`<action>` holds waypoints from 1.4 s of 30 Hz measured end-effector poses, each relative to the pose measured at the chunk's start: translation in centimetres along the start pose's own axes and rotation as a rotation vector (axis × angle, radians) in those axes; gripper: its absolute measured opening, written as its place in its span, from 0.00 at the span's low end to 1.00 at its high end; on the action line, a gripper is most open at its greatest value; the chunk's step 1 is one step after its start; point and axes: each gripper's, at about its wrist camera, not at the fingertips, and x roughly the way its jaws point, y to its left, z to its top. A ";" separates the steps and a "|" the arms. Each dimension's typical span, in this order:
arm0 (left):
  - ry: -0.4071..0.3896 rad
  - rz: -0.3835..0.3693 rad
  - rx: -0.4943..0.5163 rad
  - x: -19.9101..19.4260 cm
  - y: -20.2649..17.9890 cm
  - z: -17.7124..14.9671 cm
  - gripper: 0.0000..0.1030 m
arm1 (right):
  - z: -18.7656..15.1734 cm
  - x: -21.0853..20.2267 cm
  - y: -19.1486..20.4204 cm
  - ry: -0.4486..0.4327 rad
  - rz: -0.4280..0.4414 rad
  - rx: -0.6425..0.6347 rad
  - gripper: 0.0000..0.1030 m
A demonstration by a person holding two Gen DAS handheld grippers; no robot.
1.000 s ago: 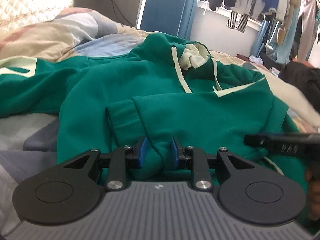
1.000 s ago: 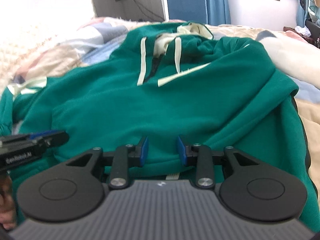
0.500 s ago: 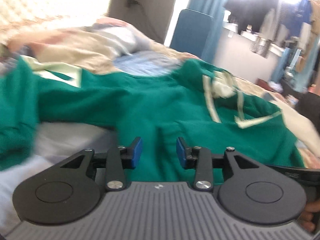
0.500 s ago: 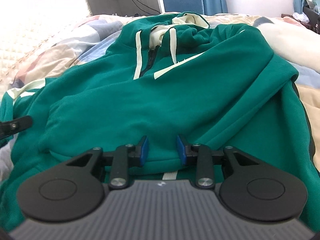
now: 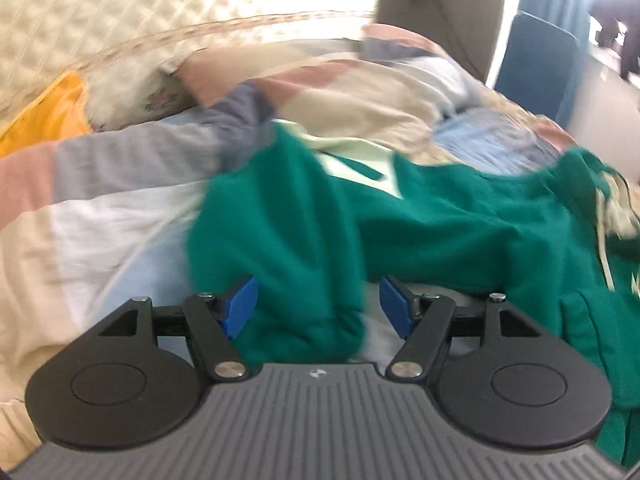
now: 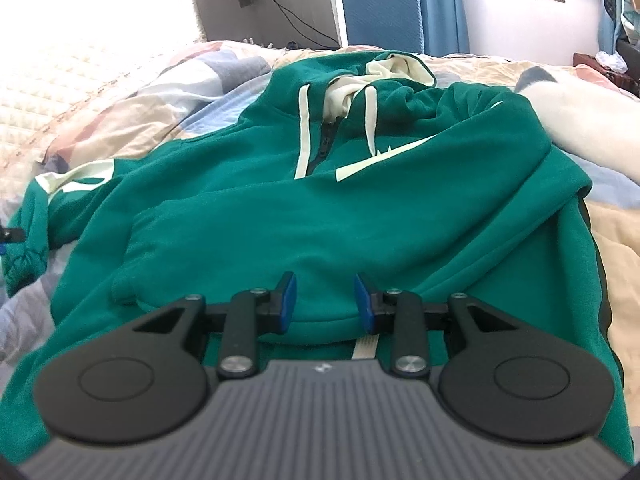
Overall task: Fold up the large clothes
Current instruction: 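Grasp the green sleeve cuff with the left gripper and lift it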
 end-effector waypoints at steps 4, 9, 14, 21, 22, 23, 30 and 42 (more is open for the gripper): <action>0.052 -0.049 -0.025 1.1 2.2 0.6 0.71 | -0.1 0.4 -0.2 0.015 -0.034 0.017 0.55; 0.063 -0.022 0.063 3.0 0.2 -0.1 0.71 | -0.1 1.1 -0.5 0.032 -0.039 0.051 0.69; 0.039 0.122 0.228 5.6 -3.7 -1.1 0.71 | 0.1 1.2 -0.3 0.030 -0.029 0.048 0.70; 0.032 0.199 0.330 5.0 -5.2 -0.6 0.12 | 0.3 1.0 -0.5 0.033 -0.014 0.072 0.70; 0.024 0.204 0.333 4.3 -5.1 0.1 0.07 | 0.3 0.9 -0.6 0.032 -0.010 0.079 0.70; 0.008 0.192 0.325 3.1 -4.9 1.0 0.06 | 0.4 0.8 -0.6 0.029 -0.007 0.087 0.70; -0.124 0.073 0.341 -6.8 -8.6 7.9 0.05 | 1.1 -0.2 -0.9 -0.001 0.024 0.127 0.70; -0.143 -0.287 0.597 -17.7 -33.0 8.9 0.05 | 2.1 -4.5 -6.1 -0.107 0.040 0.350 0.70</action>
